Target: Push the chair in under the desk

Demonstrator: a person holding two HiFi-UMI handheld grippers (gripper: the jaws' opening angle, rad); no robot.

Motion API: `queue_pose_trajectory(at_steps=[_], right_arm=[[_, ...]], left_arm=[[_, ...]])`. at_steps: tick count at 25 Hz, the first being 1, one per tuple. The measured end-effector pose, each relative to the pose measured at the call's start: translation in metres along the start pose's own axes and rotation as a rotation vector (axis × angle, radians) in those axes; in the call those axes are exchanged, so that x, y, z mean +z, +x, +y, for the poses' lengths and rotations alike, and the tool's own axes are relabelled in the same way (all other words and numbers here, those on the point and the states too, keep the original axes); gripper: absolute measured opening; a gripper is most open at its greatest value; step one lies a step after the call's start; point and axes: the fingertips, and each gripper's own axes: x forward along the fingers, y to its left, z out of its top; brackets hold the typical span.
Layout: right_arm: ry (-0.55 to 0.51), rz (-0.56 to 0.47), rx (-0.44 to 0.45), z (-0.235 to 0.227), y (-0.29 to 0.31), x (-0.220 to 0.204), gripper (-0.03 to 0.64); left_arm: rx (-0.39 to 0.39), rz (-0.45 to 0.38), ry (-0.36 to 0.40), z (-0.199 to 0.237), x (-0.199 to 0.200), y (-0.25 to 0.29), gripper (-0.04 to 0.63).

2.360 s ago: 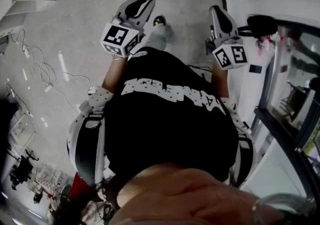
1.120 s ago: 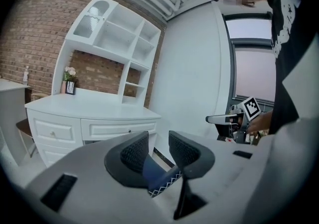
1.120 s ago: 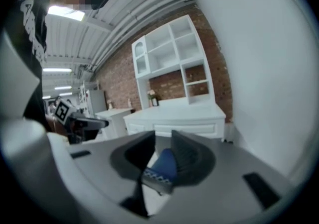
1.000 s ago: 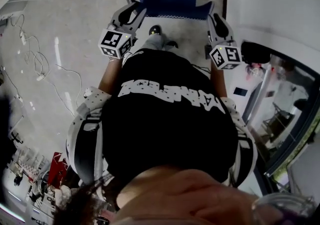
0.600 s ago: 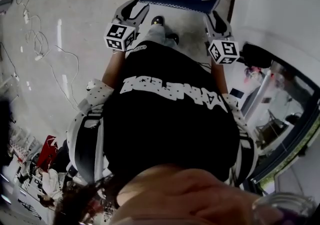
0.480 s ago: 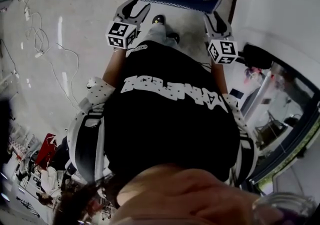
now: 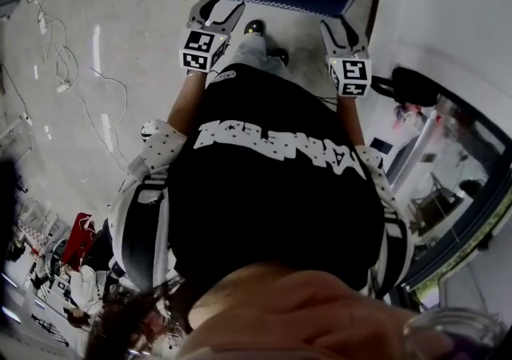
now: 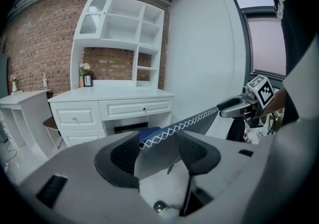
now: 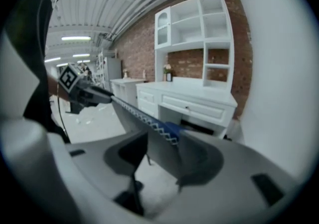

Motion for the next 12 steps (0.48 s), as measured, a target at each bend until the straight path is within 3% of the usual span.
queue_pose_trajectory(at_steps=[3, 12], right_arm=[[-0.033, 0.019, -0.021, -0.003, -0.002, -0.002, 0.198], [0.021, 0.029, -0.030, -0.012, 0.004, -0.004, 0.207]], left_arm=[[-0.005, -0.005, 0.007, -0.003, 0.001, 0.001, 0.258], [-0.025, -0.003, -0.005, -0.008, 0.002, 0.003, 0.272]])
